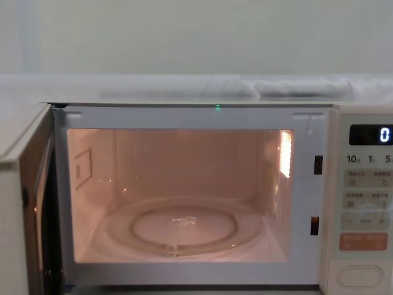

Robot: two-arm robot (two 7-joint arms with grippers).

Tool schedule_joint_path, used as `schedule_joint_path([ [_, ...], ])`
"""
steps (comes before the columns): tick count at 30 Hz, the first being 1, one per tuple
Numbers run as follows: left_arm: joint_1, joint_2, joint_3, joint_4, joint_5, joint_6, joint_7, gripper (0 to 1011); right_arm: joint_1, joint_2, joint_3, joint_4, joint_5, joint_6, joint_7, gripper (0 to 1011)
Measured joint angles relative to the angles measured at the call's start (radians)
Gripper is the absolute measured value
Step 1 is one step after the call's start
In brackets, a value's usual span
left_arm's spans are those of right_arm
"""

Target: Press the button to open the microwave door with one hand; close the microwave door with the other hand.

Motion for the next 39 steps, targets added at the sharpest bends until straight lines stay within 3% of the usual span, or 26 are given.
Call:
schedule_joint_path([
  [9,0.000,0.000,0.000,0.000,0.000,0.000,0.000,1001,0.000,0.000,0.000,0.000,-0.001,-0.001,-0.001,717],
  [12,0.000,0.000,0.000,0.000,0.000,0.000,0.000,1001,0.000,0.000,0.000,0.000,-0.001,-0.001,-0.001,771],
  [15,0.000,0.000,0.000,0.000,0.000,0.000,0.000,1001,0.000,0.000,0.000,0.000,-0.001,-0.001,-0.001,900],
  [20,0.000,0.000,0.000,0.000,0.000,0.000,0.000,1001,0.000,0.000,0.000,0.000,-0.001,-0.001,-0.001,1002],
  [39,0.000,0.000,0.000,0.000,0.000,0.000,0.000,1001,0.000,0.000,0.000,0.000,-0.001,-0.001,-0.001,1002],
])
